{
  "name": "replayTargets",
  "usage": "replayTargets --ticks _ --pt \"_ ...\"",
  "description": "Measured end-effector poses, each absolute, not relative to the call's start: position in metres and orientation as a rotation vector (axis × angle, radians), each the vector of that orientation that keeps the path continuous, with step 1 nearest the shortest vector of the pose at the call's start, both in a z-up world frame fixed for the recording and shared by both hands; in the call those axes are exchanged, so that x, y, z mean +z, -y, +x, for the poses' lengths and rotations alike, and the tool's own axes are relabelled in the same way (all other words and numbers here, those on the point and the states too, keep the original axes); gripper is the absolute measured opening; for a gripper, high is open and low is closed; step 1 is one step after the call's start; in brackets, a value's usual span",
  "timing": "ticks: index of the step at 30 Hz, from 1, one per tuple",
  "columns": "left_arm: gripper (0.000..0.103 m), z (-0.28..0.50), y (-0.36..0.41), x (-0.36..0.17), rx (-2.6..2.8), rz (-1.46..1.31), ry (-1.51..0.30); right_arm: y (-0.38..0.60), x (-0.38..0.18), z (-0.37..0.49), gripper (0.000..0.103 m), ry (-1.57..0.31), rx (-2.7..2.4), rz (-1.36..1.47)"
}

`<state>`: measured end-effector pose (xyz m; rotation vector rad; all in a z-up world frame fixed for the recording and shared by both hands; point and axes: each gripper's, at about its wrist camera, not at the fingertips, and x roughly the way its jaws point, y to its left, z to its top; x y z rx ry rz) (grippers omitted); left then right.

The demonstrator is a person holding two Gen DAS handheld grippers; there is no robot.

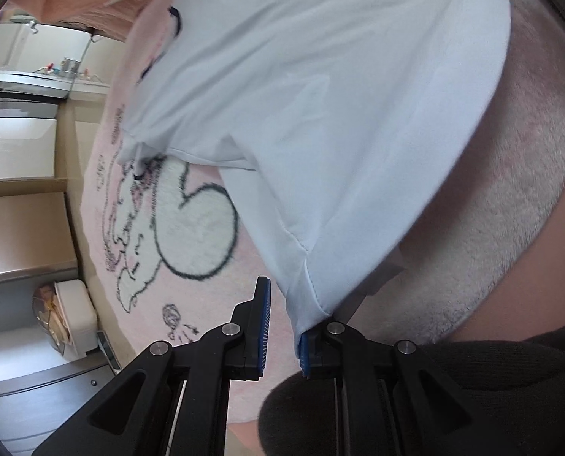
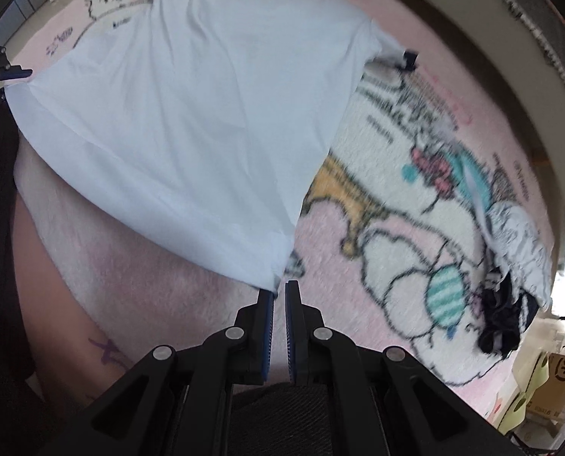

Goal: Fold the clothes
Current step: 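Lift the hem with both grippers and fold it over toward the collar, then open both grippers to release the folded hem, then move both open grippers along the shirt's side edge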

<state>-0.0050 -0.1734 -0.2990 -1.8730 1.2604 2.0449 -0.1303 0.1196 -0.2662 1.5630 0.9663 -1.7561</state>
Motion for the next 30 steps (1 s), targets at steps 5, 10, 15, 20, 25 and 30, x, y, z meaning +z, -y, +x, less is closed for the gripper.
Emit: replayTargets --ticks 5,10,15,20,25,30 --pt "0.012 -0.001 0.169 -0.316 1.962 -1.924 -1.321 -0.127 -0.293 -0.121 0.003 -1.004 -1.671 1.652" --pt "0.012 0.002 0.165 -0.323 1.924 -1.954 -1.391 -0.130 -0.298 -0.118 0.003 -0.988 -1.642 1.673" --pt "0.016 0.010 0.164 -0.314 1.941 -1.951 -1.376 -0.129 -0.287 -0.117 0.014 -0.987 -1.690 1.642" --pt "0.103 0.017 0.169 -0.305 1.964 -1.987 -1.251 -0.123 -0.275 -0.116 0.045 -0.973 -1.743 1.581" --pt "0.103 0.021 0.170 -0.300 2.051 -1.967 -1.079 -0.111 -0.268 -0.111 0.060 -0.956 -1.766 1.549" --pt "0.103 0.014 0.173 -0.302 2.112 -1.974 -1.009 -0.108 -0.266 -0.108 0.060 -0.952 -1.776 1.539"
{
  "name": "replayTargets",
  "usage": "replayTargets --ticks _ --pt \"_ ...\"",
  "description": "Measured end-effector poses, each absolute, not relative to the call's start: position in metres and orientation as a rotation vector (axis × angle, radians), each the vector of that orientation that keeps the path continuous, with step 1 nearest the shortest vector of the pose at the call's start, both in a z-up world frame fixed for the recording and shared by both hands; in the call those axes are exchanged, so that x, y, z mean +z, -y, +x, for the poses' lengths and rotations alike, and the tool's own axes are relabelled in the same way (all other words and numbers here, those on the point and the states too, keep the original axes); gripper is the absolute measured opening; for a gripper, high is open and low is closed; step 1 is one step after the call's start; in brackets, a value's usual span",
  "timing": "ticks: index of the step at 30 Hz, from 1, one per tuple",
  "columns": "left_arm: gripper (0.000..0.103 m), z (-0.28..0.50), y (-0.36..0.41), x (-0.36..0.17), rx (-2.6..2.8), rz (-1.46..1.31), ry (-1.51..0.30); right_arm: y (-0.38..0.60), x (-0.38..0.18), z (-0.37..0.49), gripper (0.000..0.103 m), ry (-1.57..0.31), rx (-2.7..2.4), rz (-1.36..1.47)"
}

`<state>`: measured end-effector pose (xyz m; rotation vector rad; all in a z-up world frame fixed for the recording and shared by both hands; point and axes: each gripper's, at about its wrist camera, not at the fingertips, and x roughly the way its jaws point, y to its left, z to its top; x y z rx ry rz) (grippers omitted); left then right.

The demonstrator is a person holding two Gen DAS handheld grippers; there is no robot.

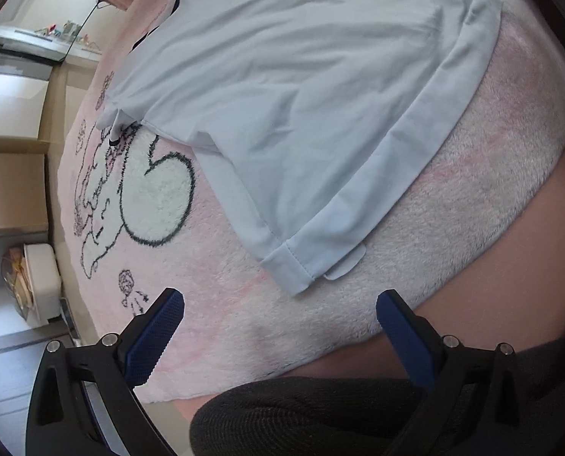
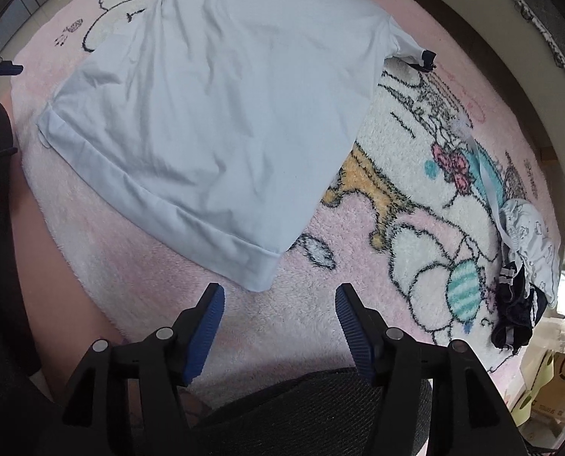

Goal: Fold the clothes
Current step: 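Move both open grippers along the shirt's side edge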

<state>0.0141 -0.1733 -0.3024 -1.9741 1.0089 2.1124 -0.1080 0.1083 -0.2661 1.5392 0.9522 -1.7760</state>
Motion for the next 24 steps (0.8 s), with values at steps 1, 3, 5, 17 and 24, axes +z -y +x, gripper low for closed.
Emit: replayTargets --ticks 1,3,5,17,24 --pt "0.103 0.012 0.174 -0.302 2.122 -1.986 -0.987 -0.109 -0.266 -0.108 0.061 -0.955 -1.785 1.540" --pt "0.103 0.009 0.175 -0.302 2.140 -2.011 -0.942 -0.110 -0.264 -0.108 0.061 -0.952 -1.799 1.540" --pt "0.103 0.006 0.181 -0.298 2.181 -2.046 -0.810 -0.110 -0.262 -0.109 0.061 -0.928 -1.814 1.547" --pt "0.103 -0.036 0.290 -0.273 2.322 -1.823 0.948 -0.131 -0.270 -0.144 0.070 -0.527 -1.960 1.703" --pt "0.100 -0.028 0.312 -0.291 2.258 -1.694 1.380 -0.146 -0.271 -0.159 0.071 -0.285 -2.020 1.739"
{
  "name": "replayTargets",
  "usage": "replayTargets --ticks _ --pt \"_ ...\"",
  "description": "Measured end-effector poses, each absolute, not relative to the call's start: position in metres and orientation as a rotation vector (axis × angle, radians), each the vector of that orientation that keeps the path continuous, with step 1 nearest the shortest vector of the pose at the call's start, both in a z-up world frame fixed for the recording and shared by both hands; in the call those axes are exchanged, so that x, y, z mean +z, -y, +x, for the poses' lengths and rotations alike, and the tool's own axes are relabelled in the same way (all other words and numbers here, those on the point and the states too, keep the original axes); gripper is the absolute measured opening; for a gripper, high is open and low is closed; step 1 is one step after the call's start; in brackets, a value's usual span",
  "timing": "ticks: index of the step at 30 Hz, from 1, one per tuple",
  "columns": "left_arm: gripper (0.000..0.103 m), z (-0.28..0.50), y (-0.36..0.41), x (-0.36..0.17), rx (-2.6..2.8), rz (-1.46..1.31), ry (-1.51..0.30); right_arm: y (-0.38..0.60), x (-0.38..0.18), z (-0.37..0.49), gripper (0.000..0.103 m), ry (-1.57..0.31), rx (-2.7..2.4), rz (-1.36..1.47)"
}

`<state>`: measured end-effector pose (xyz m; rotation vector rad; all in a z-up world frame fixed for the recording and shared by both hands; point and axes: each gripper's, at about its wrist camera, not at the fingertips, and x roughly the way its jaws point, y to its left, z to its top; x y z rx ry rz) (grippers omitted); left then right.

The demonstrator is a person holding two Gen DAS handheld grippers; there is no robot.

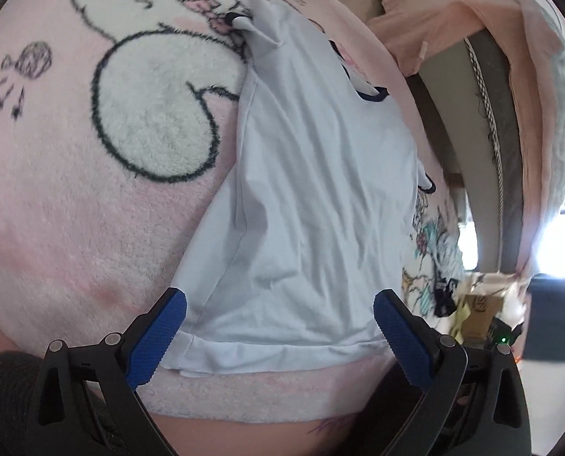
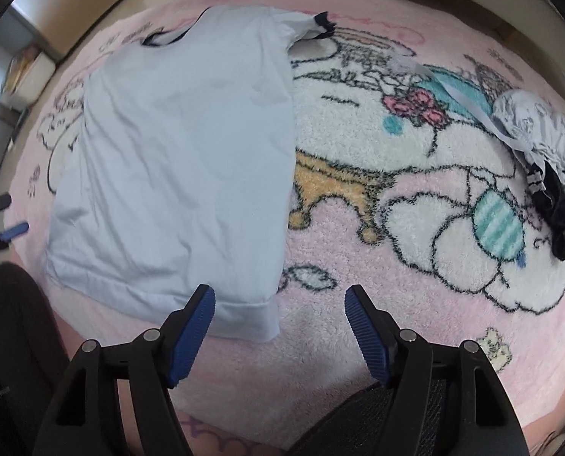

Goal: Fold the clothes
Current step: 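Move both open grippers along the shirt's side edge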

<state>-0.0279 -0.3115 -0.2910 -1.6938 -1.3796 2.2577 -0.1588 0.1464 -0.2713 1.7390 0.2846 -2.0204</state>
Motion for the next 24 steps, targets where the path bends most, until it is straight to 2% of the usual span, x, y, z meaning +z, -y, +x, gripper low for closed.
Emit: replayTargets --ticks 8,12,15,24 --pt "0.101 -0.011 0.308 -0.270 2.160 -1.132 1.598 -0.153 -0.254 -0.176 0.074 0.063 -2.140 1.667" --pt "0.103 -0.002 0.311 -0.258 2.133 -0.917 1.686 -0.151 -0.248 -0.176 0.074 0.115 -2.143 1.635" --pt "0.103 -0.001 0.314 -0.265 2.093 -0.909 1.743 -0.151 -0.249 -0.177 0.074 0.136 -2.133 1.642" --pt "0.103 -0.005 0.322 -0.296 2.195 -1.305 1.727 -0.163 -0.266 -0.188 0.074 0.282 -2.074 1.705"
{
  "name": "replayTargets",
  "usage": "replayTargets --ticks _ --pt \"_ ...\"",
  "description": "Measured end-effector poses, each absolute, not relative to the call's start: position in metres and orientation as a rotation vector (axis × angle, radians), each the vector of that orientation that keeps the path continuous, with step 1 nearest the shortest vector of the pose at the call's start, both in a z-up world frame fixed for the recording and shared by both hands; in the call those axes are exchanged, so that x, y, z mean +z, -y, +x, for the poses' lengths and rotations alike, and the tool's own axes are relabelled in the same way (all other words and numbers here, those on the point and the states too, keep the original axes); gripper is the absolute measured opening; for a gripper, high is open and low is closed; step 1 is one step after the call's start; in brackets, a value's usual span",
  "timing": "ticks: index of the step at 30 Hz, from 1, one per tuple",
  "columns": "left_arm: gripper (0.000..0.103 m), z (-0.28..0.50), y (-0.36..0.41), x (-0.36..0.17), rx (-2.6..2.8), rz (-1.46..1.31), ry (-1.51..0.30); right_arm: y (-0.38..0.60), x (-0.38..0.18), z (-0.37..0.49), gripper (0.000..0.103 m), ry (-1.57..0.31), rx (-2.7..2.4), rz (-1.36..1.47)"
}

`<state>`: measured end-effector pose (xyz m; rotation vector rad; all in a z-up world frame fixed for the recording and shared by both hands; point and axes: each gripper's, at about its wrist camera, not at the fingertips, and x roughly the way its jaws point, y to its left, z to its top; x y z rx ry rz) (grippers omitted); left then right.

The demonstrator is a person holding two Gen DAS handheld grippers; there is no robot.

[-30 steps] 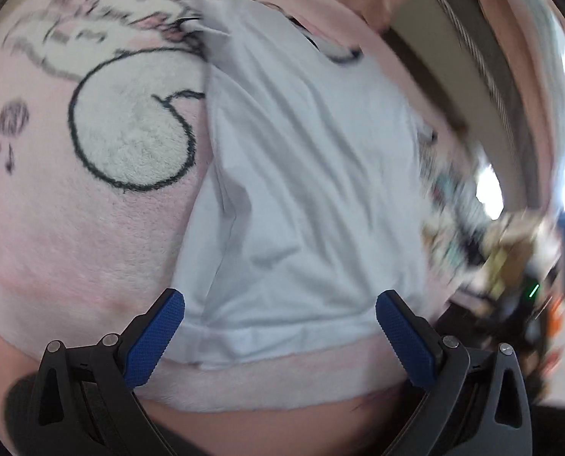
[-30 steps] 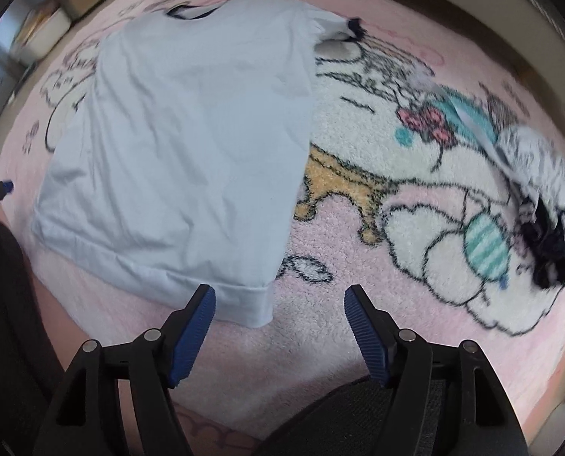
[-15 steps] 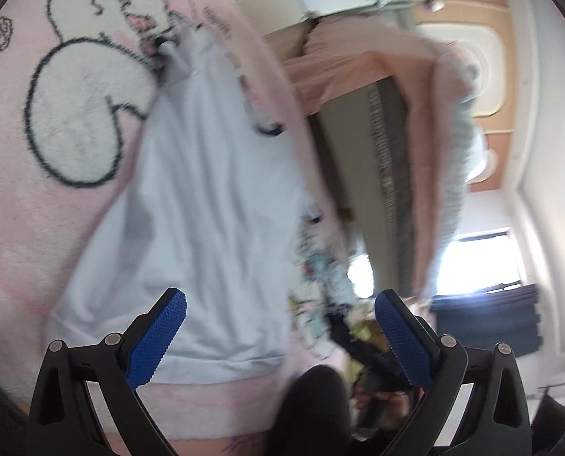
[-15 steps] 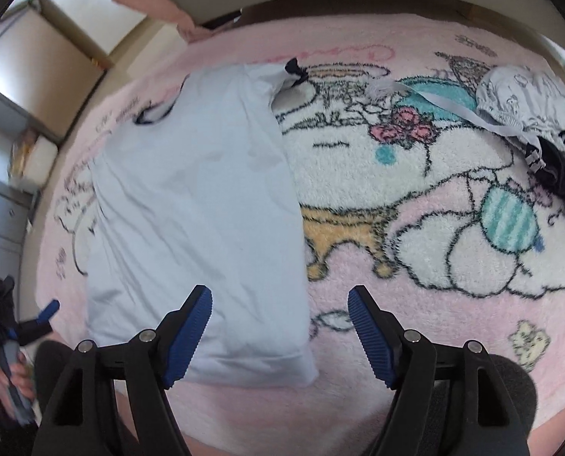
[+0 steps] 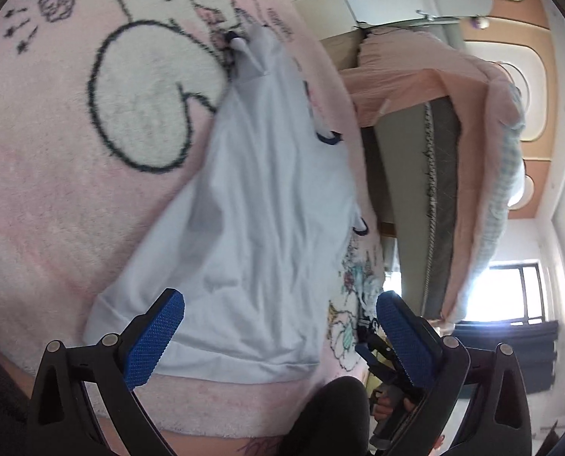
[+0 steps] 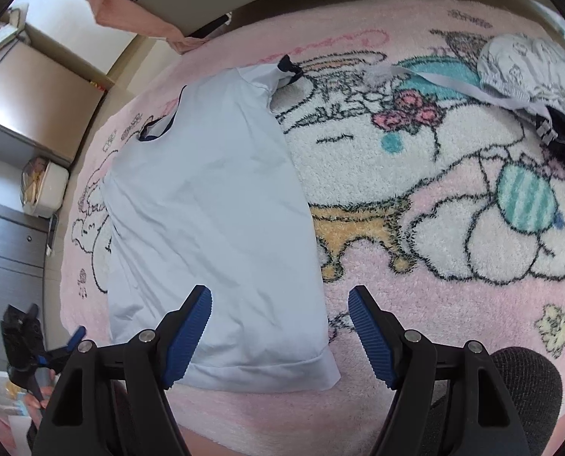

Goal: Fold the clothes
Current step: 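Move both open grippers along the shirt's side edge, then close both grippers on the shirt's side edge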

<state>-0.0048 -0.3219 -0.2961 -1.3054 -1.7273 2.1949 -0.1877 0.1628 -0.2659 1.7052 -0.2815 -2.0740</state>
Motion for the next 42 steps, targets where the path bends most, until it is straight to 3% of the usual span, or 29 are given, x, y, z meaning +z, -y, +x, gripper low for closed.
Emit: replayTargets --ticks 8,21,23,25,29,30,32,34,36,39,42 --pt "0.103 -0.013 0.341 -0.326 2.256 -1.413 1.696 -0.183 -0.295 -0.196 0.074 0.584 -2.003 1.774" --pt "0.103 -0.025 0.327 -0.361 2.201 -1.624 1.627 -0.178 -0.346 -0.197 0.074 0.725 -1.876 1.921" --pt "0.103 -0.026 0.322 -0.359 2.228 -1.653 1.564 -0.181 -0.349 -0.197 0.065 0.752 -1.868 1.918" --pt "0.103 -0.027 0.317 -0.356 2.255 -1.680 1.511 -0.183 -0.352 -0.197 0.048 0.786 -1.853 1.914" --pt "0.103 -0.021 0.319 -0.357 2.244 -1.670 1.572 -0.182 -0.357 -0.194 0.041 0.784 -1.827 1.927" --pt "0.101 -0.020 0.321 -0.358 2.232 -1.661 1.606 -0.181 -0.358 -0.194 0.040 0.780 -1.817 1.930" --pt "0.082 -0.014 0.324 -0.359 2.230 -1.683 1.657 -0.180 -0.360 -0.195 0.036 0.752 -1.810 1.941" --pt "0.046 -0.006 0.329 -0.361 2.231 -1.701 1.708 -0.179 -0.365 -0.195 0.035 0.742 -1.791 1.949" --pt "0.024 0.004 0.336 -0.373 2.130 -1.645 1.874 -0.181 -0.371 -0.195 0.035 0.803 -1.759 1.943" --pt "0.019 0.010 0.339 -0.383 2.051 -1.615 1.984 -0.182 -0.373 -0.197 0.033 0.827 -1.753 1.939" --pt "0.018 0.010 0.339 -0.376 2.078 -1.608 1.952 -0.179 -0.372 -0.197 0.014 0.816 -1.745 1.920"
